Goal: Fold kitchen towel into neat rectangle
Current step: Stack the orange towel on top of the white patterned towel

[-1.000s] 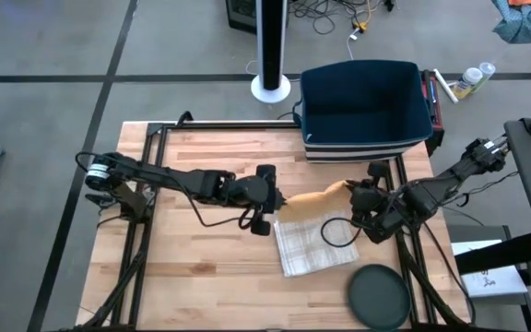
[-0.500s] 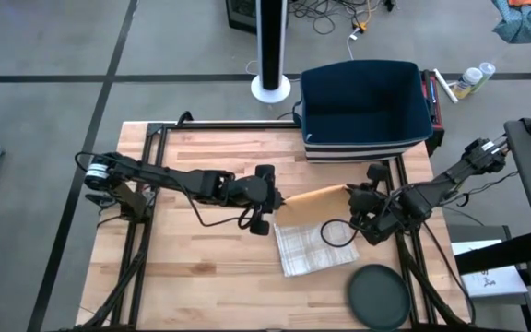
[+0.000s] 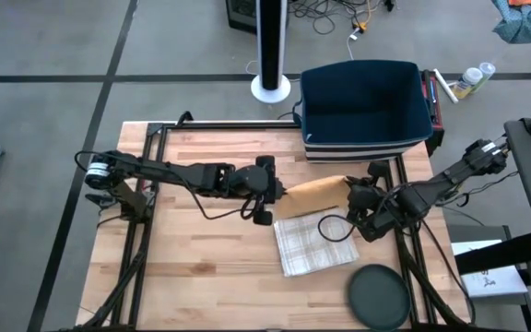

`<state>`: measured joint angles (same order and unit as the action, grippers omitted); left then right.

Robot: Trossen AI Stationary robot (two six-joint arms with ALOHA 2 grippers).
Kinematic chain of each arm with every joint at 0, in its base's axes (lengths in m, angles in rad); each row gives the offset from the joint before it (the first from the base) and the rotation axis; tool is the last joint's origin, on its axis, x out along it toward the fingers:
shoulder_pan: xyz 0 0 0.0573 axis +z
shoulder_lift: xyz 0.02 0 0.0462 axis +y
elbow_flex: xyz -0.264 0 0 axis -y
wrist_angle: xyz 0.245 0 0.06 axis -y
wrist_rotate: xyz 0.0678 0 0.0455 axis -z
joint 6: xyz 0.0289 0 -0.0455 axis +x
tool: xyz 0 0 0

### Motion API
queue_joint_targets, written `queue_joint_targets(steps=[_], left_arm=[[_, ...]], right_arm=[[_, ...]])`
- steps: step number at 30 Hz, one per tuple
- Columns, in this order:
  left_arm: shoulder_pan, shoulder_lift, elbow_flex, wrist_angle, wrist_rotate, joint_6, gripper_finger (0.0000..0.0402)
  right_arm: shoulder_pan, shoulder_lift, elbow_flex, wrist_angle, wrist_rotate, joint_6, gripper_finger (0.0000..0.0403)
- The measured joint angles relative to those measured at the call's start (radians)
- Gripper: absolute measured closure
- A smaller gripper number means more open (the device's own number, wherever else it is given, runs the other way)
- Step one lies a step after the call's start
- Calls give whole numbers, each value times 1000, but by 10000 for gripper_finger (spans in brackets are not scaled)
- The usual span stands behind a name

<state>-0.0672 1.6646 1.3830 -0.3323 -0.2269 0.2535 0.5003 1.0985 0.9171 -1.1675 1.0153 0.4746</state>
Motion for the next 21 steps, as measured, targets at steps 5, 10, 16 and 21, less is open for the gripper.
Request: queue_joint_targets(steps=[5, 10, 16, 21], left_arm=[[-1, 8, -18, -12, 0, -25, 401], [-23, 8, -20, -9, 0, -39, 401], [-30, 6, -20, -12, 1, -44, 401], [-44, 6, -20, -12, 1, -49, 401]], right_arm=[[1, 1, -16, 4, -4, 39, 394], [7, 1, -17, 21, -76, 56, 394], [20, 3, -20, 51, -71, 38, 394], [22, 3, -21, 53, -73, 52, 394]])
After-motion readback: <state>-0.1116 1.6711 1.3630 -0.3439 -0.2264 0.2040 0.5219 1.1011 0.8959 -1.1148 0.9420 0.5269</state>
